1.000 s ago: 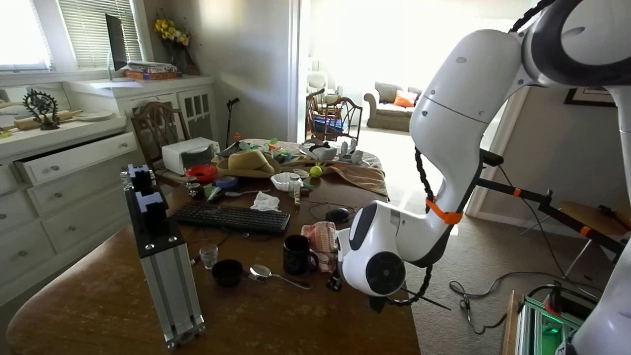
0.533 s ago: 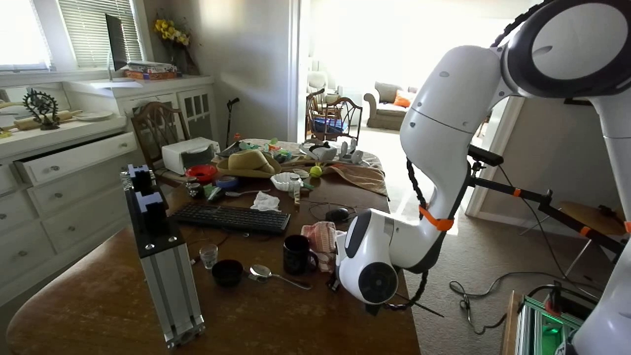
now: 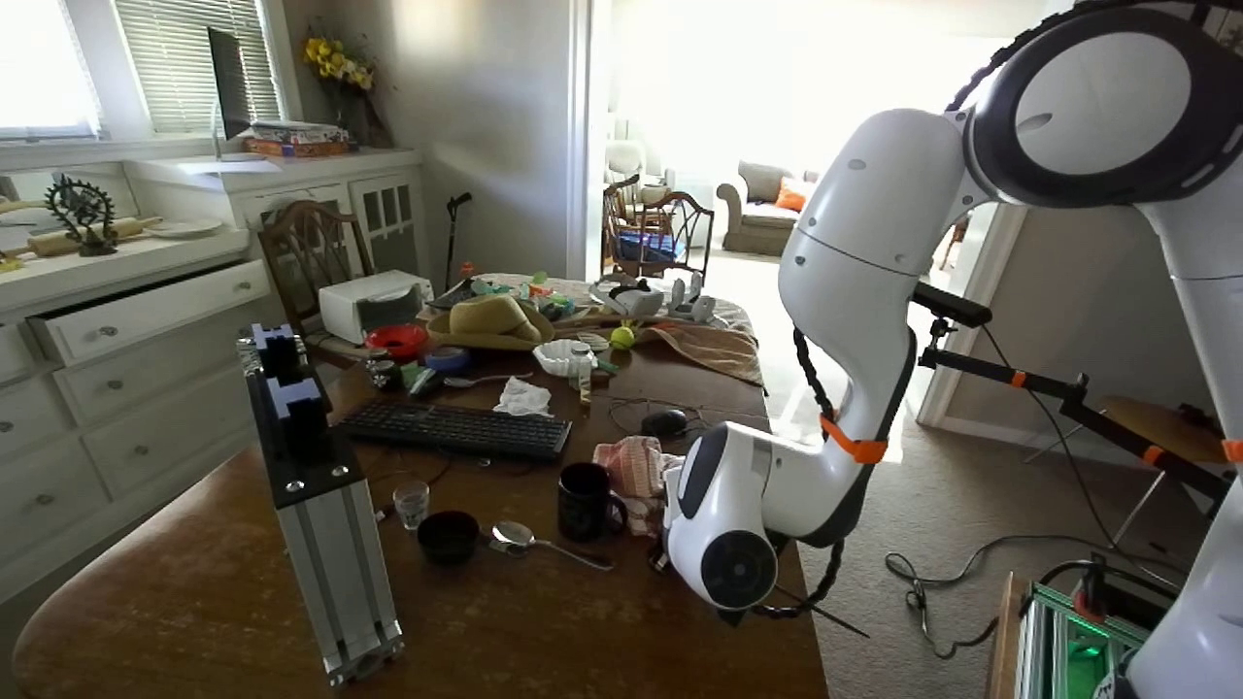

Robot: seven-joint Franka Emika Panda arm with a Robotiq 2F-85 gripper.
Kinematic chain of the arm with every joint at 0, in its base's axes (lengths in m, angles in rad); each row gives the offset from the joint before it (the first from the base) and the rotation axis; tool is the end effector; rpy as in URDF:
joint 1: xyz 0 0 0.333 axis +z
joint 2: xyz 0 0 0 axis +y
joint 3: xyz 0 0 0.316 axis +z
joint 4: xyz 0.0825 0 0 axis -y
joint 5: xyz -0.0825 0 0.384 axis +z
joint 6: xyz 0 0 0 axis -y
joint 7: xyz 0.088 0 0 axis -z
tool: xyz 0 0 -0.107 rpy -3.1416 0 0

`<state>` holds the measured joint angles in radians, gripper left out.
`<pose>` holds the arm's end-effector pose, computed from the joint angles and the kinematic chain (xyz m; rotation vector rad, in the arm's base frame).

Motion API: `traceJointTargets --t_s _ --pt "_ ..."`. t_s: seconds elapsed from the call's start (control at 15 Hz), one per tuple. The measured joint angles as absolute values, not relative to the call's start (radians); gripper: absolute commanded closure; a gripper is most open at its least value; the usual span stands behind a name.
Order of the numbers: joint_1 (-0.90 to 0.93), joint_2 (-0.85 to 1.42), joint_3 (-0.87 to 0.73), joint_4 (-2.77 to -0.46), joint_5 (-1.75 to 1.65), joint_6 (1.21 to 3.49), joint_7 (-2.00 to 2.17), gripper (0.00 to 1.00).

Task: Unfold the towel on the table

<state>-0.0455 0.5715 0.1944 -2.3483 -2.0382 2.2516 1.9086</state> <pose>0.4461 0.0558 0.0708 2.3292 0.1340 0.7607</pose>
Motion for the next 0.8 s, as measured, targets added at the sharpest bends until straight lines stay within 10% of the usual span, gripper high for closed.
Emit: traceJointTargets --t_s 0.8 --pt "-0.04 0.606 0.201 -2.324 -2.038 2.25 1.946 0.52"
